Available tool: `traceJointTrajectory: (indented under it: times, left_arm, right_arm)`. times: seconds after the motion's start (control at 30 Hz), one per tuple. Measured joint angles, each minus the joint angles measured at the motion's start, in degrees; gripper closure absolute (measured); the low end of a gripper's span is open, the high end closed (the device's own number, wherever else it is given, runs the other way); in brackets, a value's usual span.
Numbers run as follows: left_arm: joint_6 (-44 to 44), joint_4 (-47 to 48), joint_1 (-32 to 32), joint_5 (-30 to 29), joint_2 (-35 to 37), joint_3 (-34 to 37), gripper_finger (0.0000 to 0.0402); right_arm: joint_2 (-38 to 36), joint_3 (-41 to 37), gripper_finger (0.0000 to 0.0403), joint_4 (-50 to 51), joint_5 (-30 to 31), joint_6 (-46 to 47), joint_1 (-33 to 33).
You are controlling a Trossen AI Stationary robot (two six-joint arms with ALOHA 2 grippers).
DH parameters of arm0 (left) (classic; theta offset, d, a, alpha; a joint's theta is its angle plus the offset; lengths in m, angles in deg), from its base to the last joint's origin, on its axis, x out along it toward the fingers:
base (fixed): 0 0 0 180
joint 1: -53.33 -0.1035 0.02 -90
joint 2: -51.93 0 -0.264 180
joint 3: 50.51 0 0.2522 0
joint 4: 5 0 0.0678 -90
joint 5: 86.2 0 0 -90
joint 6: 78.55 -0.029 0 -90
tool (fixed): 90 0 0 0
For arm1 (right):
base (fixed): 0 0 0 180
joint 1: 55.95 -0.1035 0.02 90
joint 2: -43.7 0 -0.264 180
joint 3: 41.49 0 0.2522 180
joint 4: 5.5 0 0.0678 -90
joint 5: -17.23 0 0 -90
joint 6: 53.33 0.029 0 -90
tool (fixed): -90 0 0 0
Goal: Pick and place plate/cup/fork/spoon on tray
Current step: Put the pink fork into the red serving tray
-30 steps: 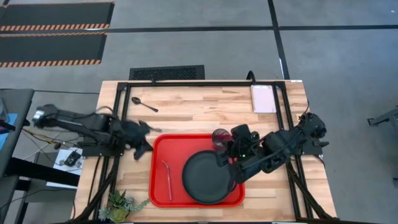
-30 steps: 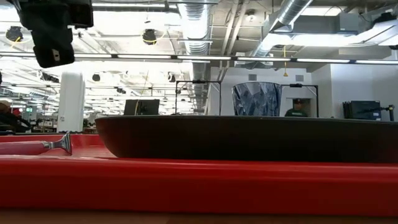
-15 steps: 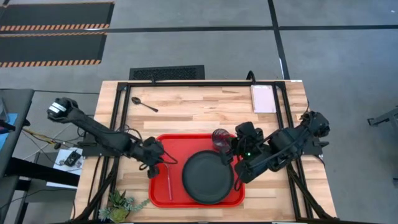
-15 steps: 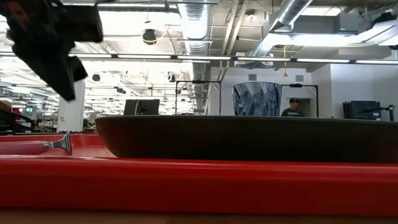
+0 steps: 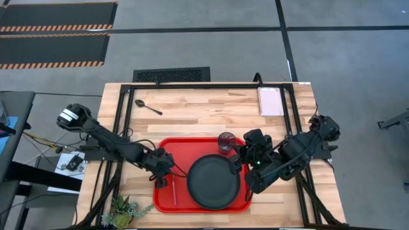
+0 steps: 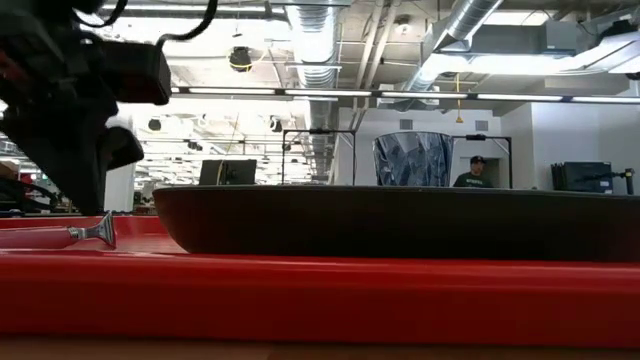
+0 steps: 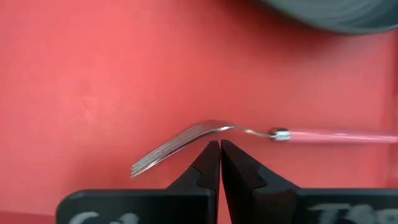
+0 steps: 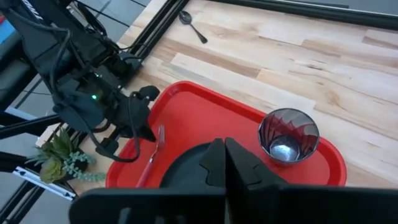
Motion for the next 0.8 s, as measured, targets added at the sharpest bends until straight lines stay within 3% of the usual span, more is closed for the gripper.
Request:
traceJointTrajectory:
  times: [0.23,0.43,0.8]
  left_arm:
    - [-1.3,-1.9,-1.8,0.4,-5.1,0.0,0.0401]
    - [-0.6,-5.4,-3.3,3.4,-4.5,0.0,0.0401]
    - [-0.3,-7.6,-5.7,3.4,-3.8,-0.4,0.0401]
  right_arm:
    - [0.0,0.0,0.0399,0.0,0.0,0.0,0.0]
    - [0.0,0.0,0.0395,0.0,0.0,0.0,0.0]
    - [0.0,0.0,0.0395,0.0,0.0,-0.1,0.0]
